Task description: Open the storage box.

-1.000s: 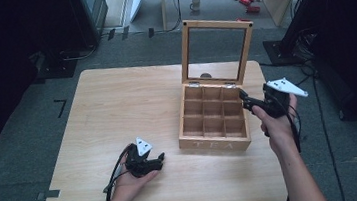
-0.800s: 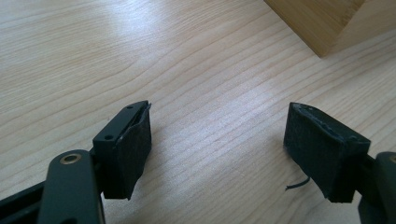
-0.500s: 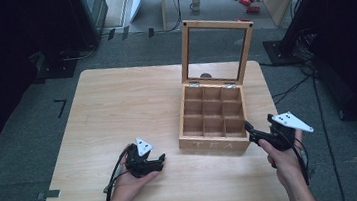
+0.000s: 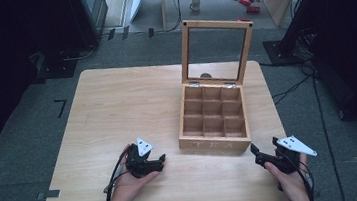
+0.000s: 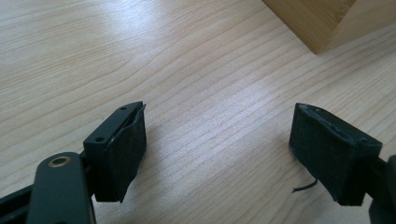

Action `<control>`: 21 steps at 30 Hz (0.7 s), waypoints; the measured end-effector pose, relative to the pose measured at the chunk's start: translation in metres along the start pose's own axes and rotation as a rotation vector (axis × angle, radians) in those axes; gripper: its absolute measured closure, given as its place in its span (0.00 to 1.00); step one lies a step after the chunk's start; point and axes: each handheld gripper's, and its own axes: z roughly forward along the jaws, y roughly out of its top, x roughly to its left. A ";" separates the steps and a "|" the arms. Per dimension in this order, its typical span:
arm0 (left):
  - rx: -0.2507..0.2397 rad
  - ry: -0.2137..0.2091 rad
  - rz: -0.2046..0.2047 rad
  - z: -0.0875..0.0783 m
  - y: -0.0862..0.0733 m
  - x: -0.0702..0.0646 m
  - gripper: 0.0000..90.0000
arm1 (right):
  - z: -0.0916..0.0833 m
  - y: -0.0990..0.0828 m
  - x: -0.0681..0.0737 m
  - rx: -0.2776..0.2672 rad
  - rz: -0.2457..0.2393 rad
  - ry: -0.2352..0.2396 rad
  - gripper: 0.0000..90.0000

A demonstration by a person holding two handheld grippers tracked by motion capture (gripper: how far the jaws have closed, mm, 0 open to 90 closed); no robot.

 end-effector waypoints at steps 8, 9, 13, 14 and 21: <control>-0.001 -0.011 -0.008 -0.001 0.000 0.002 0.22 | 0.014 -0.022 -0.010 0.099 -0.030 -0.067 0.14; -0.002 -0.013 -0.010 -0.001 0.000 0.002 0.22 | 0.016 -0.024 -0.010 0.113 -0.030 -0.077 0.14; -0.003 -0.013 -0.011 -0.001 0.000 0.002 0.22 | 0.021 -0.029 -0.010 0.155 -0.049 -0.103 0.14; -0.002 -0.013 -0.010 -0.001 0.000 0.002 0.22 | 0.023 -0.030 -0.009 0.166 -0.064 -0.114 0.14; -0.001 -0.013 -0.008 -0.001 0.000 0.002 0.22 | 0.025 -0.032 -0.008 0.184 -0.062 -0.098 0.14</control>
